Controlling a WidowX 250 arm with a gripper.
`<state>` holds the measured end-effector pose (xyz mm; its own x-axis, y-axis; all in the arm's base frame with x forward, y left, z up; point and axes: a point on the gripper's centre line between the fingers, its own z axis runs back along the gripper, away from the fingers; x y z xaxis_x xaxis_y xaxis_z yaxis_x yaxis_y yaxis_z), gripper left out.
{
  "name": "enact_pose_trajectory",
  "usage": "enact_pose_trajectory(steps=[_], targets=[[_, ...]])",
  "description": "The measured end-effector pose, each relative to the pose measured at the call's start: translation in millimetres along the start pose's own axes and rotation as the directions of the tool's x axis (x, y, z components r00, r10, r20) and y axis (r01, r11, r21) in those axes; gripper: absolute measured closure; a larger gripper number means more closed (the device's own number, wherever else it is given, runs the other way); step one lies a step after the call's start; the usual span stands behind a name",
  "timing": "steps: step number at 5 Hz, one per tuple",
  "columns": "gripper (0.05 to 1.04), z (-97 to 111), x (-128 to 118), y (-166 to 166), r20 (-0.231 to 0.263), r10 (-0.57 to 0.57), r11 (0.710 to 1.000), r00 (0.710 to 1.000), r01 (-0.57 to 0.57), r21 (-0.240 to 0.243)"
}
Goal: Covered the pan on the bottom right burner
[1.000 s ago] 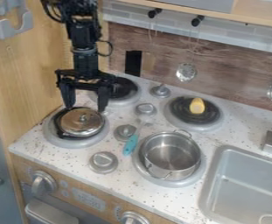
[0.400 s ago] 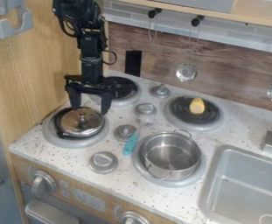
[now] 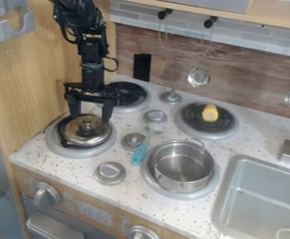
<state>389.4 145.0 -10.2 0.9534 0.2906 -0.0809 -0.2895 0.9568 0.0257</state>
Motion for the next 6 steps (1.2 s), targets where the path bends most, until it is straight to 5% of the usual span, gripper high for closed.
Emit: enact_pose_trajectory(steps=[2, 4, 6], targets=[[0.127, -7.0, -1.0, 0.7, -0.019, 0.008, 1.0, 1.0, -0.008, 0.005], [0.743, -11.2, 0.6, 0.6, 0.003, 0.006, 1.0, 1.0, -0.006, 0.018], [0.846, -11.0, -2.0, -3.8, 0.005, 0.006, 1.0, 1.0, -0.006, 0.024]])
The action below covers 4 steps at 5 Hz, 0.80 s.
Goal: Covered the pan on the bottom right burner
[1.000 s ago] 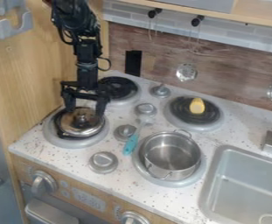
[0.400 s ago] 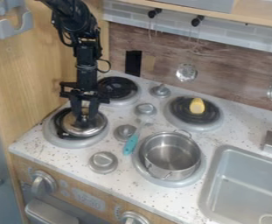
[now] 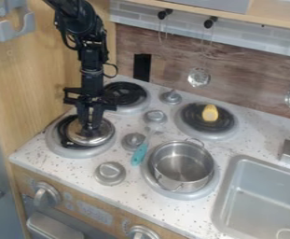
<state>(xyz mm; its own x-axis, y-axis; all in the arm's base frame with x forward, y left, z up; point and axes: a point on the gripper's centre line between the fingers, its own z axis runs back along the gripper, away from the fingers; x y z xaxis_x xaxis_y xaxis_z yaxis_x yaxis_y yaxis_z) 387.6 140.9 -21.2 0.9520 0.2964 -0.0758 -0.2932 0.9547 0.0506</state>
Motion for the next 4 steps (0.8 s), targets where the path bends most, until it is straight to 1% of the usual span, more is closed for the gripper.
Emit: enact_pose_trajectory(steps=[1, 2, 3, 4], targets=[[0.846, 5, -12, -4, -0.004, -0.004, 1.0, 1.0, 0.004, 0.016], [0.846, 31, -19, -21, 0.08, -0.036, 0.999, 0.996, 0.036, 0.007], [0.846, 56, -26, -57, 0.167, -0.119, 0.992, 0.979, 0.122, -0.01], [0.846, 59, -29, -79, 0.183, -0.166, 0.983, 0.969, 0.179, -0.053]])
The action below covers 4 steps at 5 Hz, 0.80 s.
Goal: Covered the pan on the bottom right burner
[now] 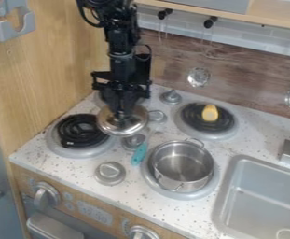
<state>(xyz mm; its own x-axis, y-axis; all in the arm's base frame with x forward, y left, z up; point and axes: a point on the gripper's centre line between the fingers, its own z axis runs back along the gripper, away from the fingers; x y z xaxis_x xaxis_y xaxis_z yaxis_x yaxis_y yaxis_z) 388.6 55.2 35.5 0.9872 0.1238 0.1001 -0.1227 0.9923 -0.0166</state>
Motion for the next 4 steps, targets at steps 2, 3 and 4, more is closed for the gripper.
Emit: enact_pose_trajectory(steps=[2, 3, 4], targets=[[0.846, 4, -7, -66, -0.035, -0.168, 0.984, 0.985, 0.165, -0.071], [0.846, 2, -7, -84, -0.048, -0.216, 0.975, 0.975, 0.213, -0.07], [0.846, -1, -12, -99, -0.058, -0.262, 0.964, 0.963, 0.258, -0.064]])
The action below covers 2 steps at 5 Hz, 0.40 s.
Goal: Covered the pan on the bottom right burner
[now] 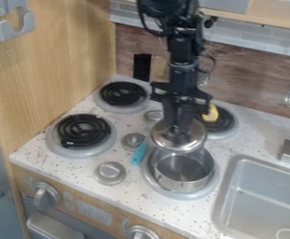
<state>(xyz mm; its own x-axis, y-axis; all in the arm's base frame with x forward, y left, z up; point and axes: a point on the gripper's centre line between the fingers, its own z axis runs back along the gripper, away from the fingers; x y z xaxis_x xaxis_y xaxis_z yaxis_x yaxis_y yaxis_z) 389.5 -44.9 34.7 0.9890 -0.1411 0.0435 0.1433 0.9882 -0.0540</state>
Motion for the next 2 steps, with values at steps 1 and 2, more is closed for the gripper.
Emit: enact_pose_trajectory(steps=[1, 2], targets=[[0.846, -6, -1, 1, -0.014, 0.002, 1.0, 1.0, -0.002, 0.017], [0.846, -21, -7, -6, -0.061, -0.025, 0.999, 0.998, 0.028, 0.039]])
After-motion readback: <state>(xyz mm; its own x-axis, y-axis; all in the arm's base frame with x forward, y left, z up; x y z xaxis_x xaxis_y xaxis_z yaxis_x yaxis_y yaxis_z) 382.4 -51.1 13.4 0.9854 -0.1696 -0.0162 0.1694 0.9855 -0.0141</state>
